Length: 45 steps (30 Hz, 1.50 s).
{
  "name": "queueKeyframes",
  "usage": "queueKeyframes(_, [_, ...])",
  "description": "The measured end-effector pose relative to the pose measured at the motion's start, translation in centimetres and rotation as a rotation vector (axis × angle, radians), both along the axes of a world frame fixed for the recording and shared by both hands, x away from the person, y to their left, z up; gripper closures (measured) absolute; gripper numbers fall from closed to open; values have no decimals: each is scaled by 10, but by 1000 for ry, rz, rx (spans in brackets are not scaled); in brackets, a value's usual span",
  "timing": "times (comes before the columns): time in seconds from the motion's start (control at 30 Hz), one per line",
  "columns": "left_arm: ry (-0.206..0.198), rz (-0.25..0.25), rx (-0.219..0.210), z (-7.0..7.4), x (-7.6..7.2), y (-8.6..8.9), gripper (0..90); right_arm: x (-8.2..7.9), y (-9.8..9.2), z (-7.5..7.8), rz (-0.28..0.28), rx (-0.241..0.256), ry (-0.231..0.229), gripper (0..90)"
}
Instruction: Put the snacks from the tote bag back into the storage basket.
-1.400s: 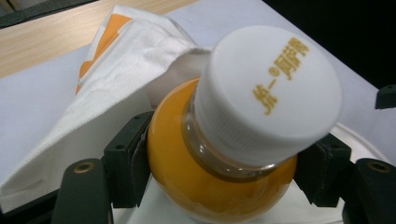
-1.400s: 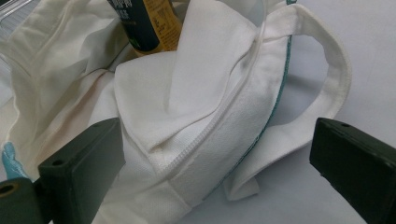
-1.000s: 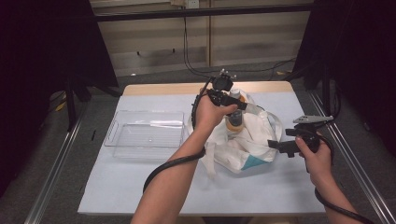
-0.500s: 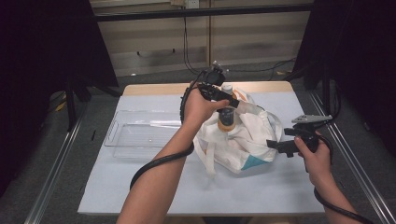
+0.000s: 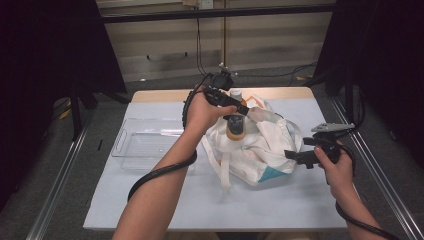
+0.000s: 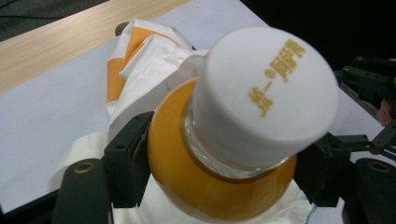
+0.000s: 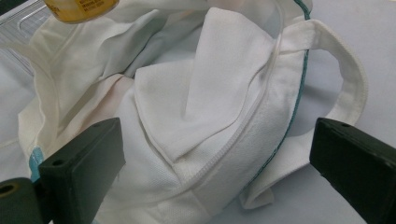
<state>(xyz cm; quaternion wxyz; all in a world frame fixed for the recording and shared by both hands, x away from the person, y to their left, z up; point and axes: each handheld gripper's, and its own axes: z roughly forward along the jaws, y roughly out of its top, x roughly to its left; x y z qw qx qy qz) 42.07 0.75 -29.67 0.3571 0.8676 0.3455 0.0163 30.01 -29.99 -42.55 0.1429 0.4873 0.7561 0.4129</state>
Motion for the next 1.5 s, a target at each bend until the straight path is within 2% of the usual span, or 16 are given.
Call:
queueKeyframes(0.23, [1,-1,1,2,1,11,301,1,2,-1,6,-2,5,27])
queueKeyframes(0.43, [-1,-19,23,7,2,20,301,1,3,0,13,0,3,28])
queueKeyframes(1.3, [2,-3,60,11,9,45,301,1,3,-2,8,0,6,27])
queueKeyframes(1.47, [4,19,47,12,9,49,301,1,4,-2,13,-2,5,28])
queueKeyframes(1.5, [-1,5,60,12,10,51,301,1,4,-2,12,-3,5,27])
